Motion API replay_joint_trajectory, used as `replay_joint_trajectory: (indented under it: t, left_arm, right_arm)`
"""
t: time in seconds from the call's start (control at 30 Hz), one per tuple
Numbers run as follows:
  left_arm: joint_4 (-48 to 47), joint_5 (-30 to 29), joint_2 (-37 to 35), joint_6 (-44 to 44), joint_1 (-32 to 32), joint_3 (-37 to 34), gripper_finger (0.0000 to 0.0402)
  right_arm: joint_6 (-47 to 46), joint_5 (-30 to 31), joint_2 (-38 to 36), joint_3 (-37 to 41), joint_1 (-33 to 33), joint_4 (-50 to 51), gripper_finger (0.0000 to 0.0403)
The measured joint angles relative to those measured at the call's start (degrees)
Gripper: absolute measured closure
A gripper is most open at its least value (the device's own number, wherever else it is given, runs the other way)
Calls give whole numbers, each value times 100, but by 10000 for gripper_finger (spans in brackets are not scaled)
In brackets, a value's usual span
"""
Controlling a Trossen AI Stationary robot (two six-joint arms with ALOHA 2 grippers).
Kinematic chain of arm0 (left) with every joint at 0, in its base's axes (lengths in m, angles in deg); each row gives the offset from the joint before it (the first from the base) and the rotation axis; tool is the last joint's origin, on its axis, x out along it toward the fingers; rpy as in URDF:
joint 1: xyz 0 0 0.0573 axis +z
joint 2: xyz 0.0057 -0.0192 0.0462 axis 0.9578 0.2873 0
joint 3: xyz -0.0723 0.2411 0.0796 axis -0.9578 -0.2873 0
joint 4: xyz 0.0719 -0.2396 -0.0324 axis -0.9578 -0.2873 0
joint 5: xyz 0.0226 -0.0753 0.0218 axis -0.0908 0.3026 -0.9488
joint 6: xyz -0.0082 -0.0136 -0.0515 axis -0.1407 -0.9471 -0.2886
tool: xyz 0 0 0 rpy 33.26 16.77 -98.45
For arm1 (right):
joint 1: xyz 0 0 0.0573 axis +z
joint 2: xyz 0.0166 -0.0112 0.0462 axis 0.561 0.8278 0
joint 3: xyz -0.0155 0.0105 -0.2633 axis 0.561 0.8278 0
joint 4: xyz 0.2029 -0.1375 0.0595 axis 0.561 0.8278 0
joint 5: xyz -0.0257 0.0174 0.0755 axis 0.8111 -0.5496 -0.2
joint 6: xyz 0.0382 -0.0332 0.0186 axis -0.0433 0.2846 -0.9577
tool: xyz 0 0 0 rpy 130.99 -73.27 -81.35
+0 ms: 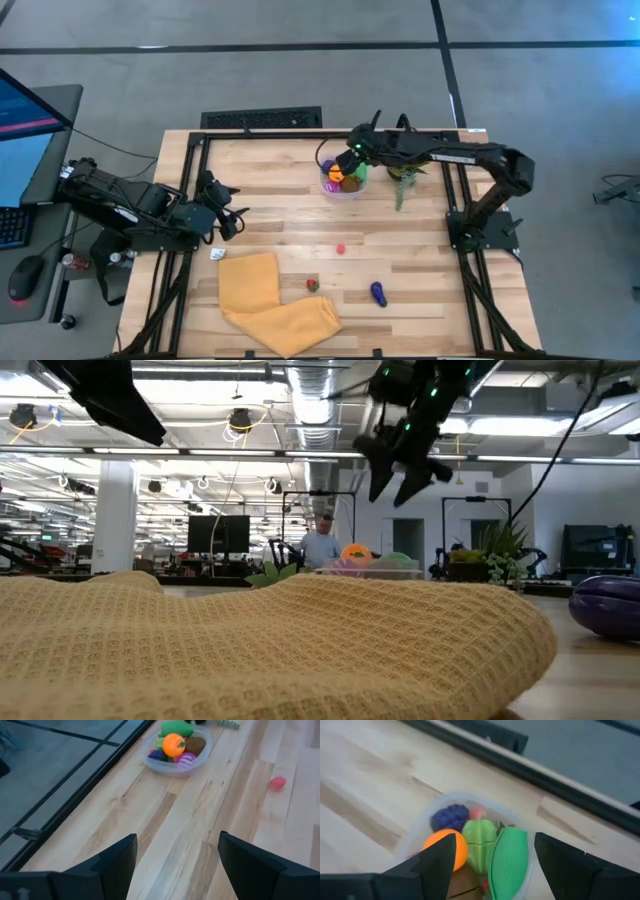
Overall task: Pick and placing Produce into tupperware
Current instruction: Put the peach in the transparent bin
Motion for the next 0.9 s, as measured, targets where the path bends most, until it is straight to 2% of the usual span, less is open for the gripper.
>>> replay_joint_trajectory:
  t: [0.23, 0.37, 0.5, 0.6, 0.77, 0.9]
  left_arm:
    - [500, 183, 0, 24, 5, 2, 134]
    - [1066, -156, 0, 563, 92, 2, 134]
    - [1659, -527, 15, 629, 231, 2, 134]
    - [2100, -567, 51, 796, 336, 4, 134]
    - [2734, -86, 308, 1871, 393, 7, 134]
    - [3353, 111, 716, 2379, 396, 7, 134]
  right_arm:
    - [288, 35, -909, 0, 596, 440, 108]
    - [545, 104, -1320, 0, 1037, 727, 108]
    - [600, 174, -1632, -2, 1484, 996, 108]
    - [606, 307, -1811, -2, 1818, 1250, 108]
    - [615, 660, -2014, -2, 2373, 1685, 108]
    - [825, 1050, -2185, -2, 2892, 1672, 108]
